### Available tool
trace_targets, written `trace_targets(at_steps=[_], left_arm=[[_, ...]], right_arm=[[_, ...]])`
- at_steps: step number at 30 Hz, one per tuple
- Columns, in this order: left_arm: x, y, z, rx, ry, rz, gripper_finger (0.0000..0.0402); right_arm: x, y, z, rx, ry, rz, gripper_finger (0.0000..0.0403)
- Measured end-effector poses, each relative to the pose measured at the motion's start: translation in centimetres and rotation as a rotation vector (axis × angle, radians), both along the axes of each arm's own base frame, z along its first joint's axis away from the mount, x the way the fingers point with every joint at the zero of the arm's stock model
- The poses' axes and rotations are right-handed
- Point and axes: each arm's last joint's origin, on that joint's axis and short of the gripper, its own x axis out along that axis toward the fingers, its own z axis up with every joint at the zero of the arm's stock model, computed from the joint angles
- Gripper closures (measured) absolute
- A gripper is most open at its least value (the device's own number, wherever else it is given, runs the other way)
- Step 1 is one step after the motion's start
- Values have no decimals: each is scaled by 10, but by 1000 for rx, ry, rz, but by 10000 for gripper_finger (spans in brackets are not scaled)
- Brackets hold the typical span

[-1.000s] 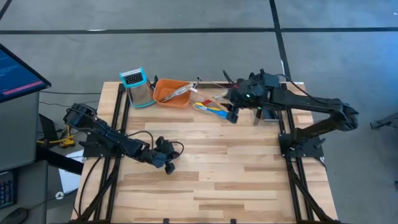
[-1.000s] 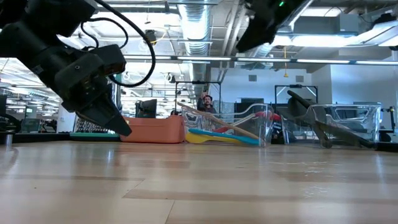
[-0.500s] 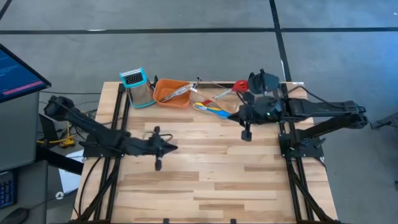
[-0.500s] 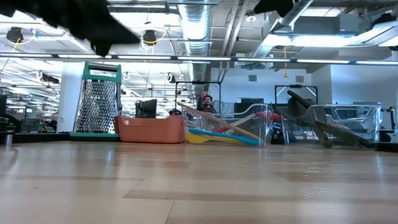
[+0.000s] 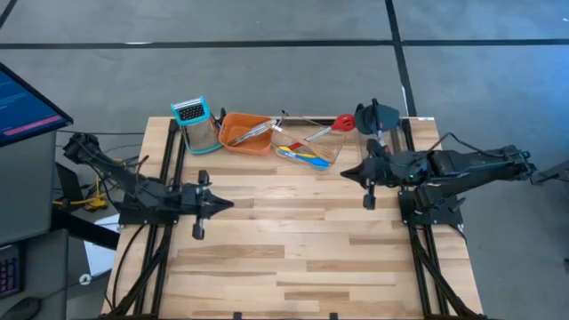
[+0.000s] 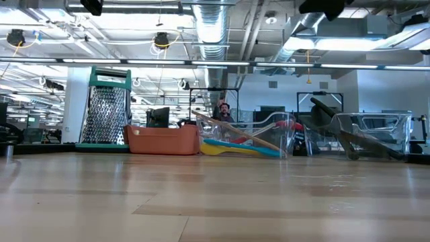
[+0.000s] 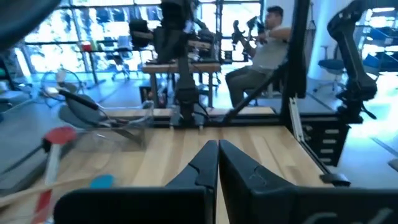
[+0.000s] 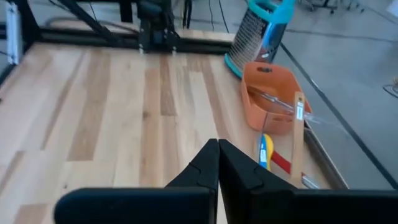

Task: Pick & Place Kitchen Items
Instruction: Return to Home Position

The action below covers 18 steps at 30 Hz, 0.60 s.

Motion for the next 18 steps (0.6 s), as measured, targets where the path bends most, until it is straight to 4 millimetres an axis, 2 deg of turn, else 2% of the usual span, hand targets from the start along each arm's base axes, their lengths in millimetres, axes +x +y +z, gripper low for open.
trace_targets(at_steps=[7,18], left_arm=[[-16,8,7,6,-26,97,401],[-46,27,17,-24,-79,98,401]], right_arm=[[-28,5,2,31,-120,46,403],[-65,2,12,38,-252,39,403]])
